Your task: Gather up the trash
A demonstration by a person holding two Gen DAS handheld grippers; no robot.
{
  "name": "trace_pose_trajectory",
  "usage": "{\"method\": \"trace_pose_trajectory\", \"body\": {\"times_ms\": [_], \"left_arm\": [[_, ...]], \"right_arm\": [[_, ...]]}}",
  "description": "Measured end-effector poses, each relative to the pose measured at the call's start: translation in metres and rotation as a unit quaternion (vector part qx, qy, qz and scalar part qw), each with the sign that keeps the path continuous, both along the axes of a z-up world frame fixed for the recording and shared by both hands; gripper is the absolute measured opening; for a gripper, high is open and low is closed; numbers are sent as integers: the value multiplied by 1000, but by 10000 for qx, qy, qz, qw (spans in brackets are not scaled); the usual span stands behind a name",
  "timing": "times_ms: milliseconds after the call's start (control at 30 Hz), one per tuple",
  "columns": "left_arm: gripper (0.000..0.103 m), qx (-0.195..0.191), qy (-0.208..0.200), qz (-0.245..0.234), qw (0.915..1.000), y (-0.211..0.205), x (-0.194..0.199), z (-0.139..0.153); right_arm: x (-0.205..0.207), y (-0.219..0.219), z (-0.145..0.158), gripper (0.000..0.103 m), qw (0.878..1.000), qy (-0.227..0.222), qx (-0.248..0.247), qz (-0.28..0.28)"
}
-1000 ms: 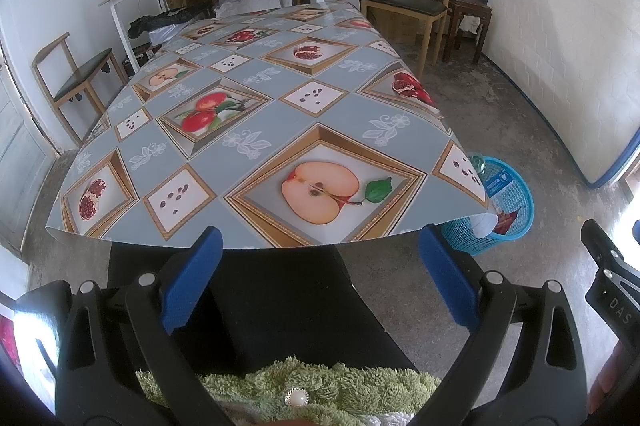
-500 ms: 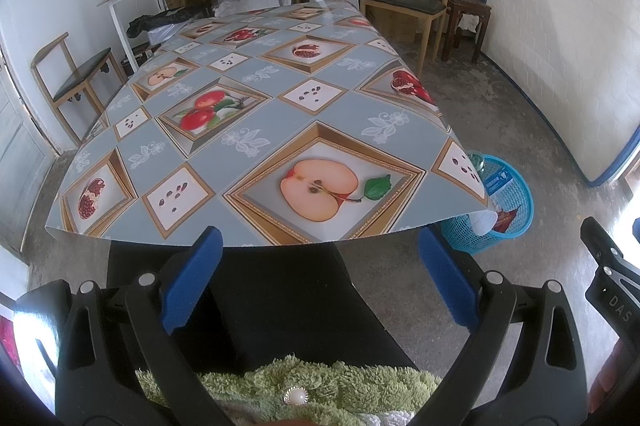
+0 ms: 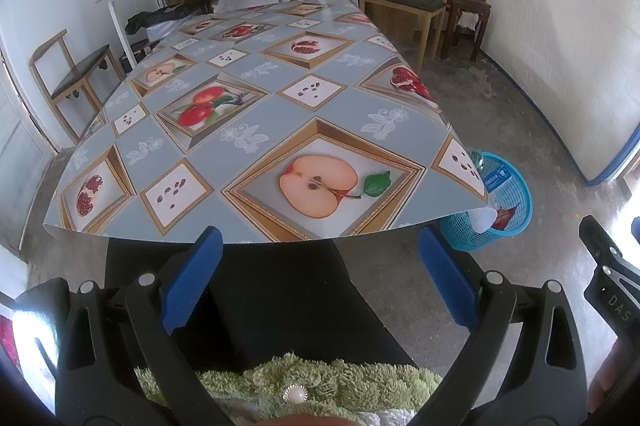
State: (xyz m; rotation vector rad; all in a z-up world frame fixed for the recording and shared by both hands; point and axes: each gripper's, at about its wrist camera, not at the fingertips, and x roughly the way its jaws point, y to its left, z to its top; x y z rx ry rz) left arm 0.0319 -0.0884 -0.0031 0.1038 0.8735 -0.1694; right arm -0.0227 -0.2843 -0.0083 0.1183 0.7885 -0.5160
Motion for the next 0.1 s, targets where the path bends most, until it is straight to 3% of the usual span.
{"method": "trace_pose_trajectory", "body": {"times_ms": [100], "left_arm": [[94,1,2,2,10000,-1,1,0]], "right_arm": [[0,0,0,97,10000,1,3,-4]]}}
